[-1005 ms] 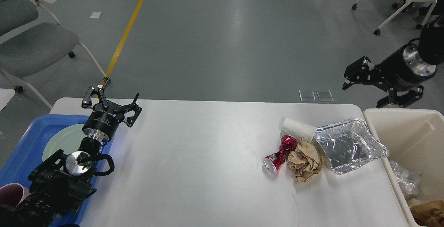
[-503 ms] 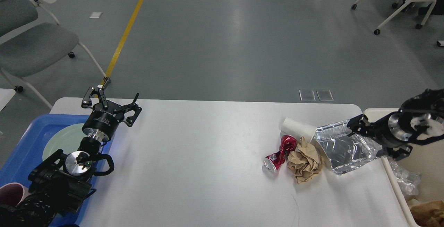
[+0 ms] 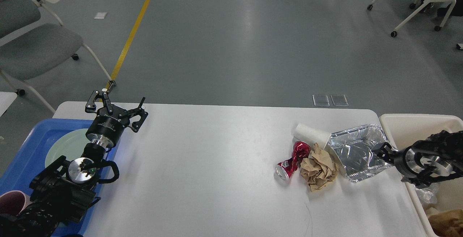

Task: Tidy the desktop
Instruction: 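Lower the right gripper and grasp the foil tray, then lift the foil tray and drop it into the white bin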

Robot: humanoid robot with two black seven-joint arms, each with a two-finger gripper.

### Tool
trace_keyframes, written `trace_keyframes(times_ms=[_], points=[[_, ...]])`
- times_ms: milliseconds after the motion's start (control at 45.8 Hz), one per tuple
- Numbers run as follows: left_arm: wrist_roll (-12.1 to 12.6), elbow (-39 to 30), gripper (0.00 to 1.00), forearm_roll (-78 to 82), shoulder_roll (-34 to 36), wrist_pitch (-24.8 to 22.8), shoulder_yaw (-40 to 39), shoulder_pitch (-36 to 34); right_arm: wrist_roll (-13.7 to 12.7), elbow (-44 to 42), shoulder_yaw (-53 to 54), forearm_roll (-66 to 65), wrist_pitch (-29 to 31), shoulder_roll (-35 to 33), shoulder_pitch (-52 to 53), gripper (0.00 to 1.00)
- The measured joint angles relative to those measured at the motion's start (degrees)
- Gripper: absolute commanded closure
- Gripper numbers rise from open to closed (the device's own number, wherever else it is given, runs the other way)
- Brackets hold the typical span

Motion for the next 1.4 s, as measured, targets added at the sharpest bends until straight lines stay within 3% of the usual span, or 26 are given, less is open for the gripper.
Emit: trace_keyframes(times_ms=[218, 415, 524, 612, 721, 808, 1158, 1398], points=[[0.00, 0.00, 0.04, 0.00, 0.00, 0.00, 0.00, 0.00, 0.00, -1.37, 2.46, -0.01, -2.10, 1.23, -3.11, 0.05], [0.00, 0.00, 0.04, 0.00, 0.00, 0.00, 0.00, 0.00, 0.00, -2.09, 2.93, 0.07, -6.14, 2.17, -5.19, 0.38], [0.00, 0.00, 0.04, 0.00, -0.01, 0.00, 0.00, 0.00, -0.01, -2.02, 3.00, 0.08, -9.16, 2.38, -6.24, 0.73], [0.00, 0.00, 0.04, 0.00, -0.01, 0.00, 0.00, 0.00, -0.08, -1.77, 3.03, 0.40, -9.94, 2.42, -6.60, 0.87], [0.00, 0.00, 0.04, 0.00, -0.01, 0.00, 0.00, 0.00, -0.08, -1.65, 3.07, 1.15, -10.21, 2.42, -6.75, 0.91], [0.00, 0.00, 0.04, 0.00, -0.01, 0.00, 0.00, 0.00, -0.08, -1.64, 3.07, 1.34, -10.28, 2.39, -6.77, 1.00], [0.00, 0.00, 0.04, 0.00, -0.01, 0.00, -0.01, 0.02, -0.09, -1.26, 4.13, 2.80, -10.23, 1.50, -6.06, 1.00], [0.00, 0.00, 0.04, 0.00, -0.01, 0.00, -0.02, 0.02, -0.09, 2.90, 5.51, 4.61, -9.54, -5.14, -0.67, 1.00]])
